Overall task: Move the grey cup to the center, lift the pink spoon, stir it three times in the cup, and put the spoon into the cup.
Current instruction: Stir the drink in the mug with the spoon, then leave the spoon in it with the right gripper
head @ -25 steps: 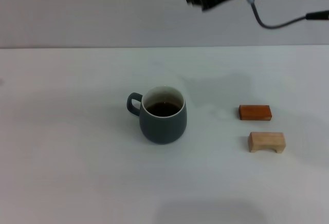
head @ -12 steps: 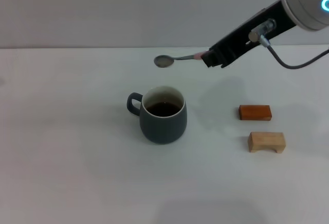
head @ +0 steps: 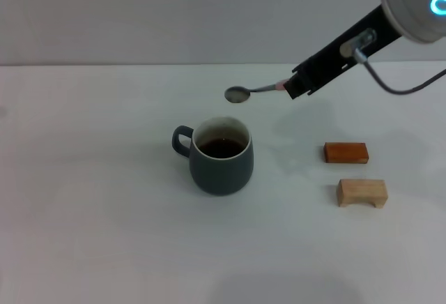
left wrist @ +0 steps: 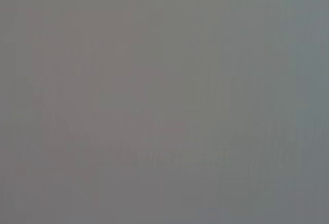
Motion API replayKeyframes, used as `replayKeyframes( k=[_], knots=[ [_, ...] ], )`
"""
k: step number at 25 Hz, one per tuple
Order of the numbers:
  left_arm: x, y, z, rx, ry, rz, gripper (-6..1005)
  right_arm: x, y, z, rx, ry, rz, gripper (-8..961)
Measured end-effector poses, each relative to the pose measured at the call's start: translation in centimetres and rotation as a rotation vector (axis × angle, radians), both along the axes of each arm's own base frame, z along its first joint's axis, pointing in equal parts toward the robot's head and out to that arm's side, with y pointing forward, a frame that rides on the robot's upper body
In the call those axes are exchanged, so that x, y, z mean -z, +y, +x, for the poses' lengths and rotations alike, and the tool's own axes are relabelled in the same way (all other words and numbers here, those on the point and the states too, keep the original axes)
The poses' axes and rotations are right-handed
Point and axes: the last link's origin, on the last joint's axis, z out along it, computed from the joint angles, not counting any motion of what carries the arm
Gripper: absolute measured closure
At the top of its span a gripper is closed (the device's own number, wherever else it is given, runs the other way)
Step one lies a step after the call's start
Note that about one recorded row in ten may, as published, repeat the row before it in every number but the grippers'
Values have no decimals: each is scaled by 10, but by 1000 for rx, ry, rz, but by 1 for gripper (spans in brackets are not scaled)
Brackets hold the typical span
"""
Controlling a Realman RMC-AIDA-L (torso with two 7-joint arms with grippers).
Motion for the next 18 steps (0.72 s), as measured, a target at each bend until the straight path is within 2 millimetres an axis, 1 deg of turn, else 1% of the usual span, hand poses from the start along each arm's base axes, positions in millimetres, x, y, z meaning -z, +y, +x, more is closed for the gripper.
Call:
replayKeyframes(
  k=[5,6,10,18],
  knots=[
    [1,-2,-2,-4,0,-4,989,18,8,14,26,-31,-3,829],
    [2,-2,-2,-4,1,-4,989,18,8,14,26,-31,-3,829],
    [1,-3,-2,-5,1,-4,989,31,10,18,41,-36,-21,829],
    [1,-4,-3,-4,-3,-3,989,45,10,20,32,-32,-37,828]
  ],
)
